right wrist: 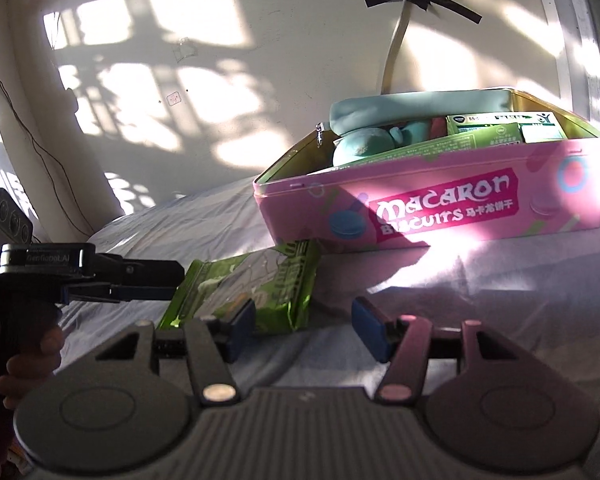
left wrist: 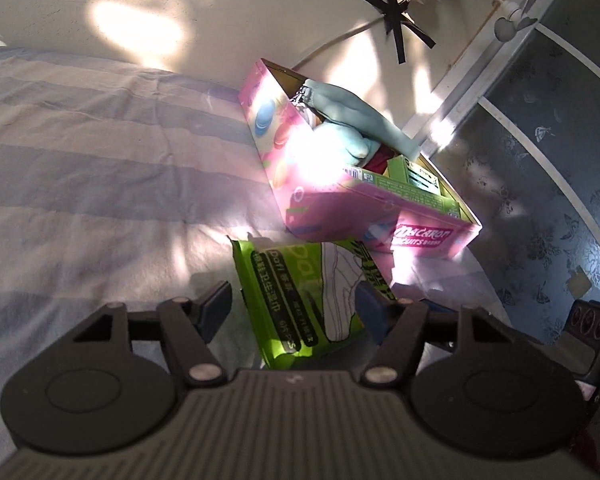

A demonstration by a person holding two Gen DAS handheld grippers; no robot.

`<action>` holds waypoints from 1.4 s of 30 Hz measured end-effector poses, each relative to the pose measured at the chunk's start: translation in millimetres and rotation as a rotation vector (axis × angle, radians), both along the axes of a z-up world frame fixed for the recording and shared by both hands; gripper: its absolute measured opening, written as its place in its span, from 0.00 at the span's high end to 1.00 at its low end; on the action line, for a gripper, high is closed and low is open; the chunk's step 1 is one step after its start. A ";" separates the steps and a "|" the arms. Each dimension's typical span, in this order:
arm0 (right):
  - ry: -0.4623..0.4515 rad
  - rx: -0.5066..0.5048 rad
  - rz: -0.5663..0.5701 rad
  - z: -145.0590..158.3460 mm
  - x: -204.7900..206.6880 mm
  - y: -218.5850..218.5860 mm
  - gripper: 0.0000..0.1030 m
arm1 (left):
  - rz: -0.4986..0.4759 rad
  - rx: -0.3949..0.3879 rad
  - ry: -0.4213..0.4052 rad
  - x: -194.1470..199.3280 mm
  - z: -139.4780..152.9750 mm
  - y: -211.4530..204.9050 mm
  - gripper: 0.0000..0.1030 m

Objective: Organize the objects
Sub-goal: 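Carry the wet-wipes packet to the pink tin with the right gripper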

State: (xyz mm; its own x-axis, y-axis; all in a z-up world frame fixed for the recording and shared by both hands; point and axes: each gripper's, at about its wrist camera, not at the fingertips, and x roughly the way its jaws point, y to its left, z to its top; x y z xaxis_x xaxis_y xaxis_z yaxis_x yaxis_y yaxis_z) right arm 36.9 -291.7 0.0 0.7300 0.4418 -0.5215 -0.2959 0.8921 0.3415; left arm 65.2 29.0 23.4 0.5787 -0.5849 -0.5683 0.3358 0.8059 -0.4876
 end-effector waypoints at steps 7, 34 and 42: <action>0.051 0.088 0.086 -18.3 20.4 19.8 0.67 | -0.013 0.091 -0.033 -11.6 -5.6 -24.4 0.57; -0.307 0.002 -0.275 5.7 111.5 -64.0 0.54 | 0.017 0.304 -0.318 90.8 39.8 -160.7 0.55; -0.488 -0.138 -0.374 11.1 83.4 -55.3 0.45 | 0.143 0.416 -0.325 79.4 37.4 -165.9 0.46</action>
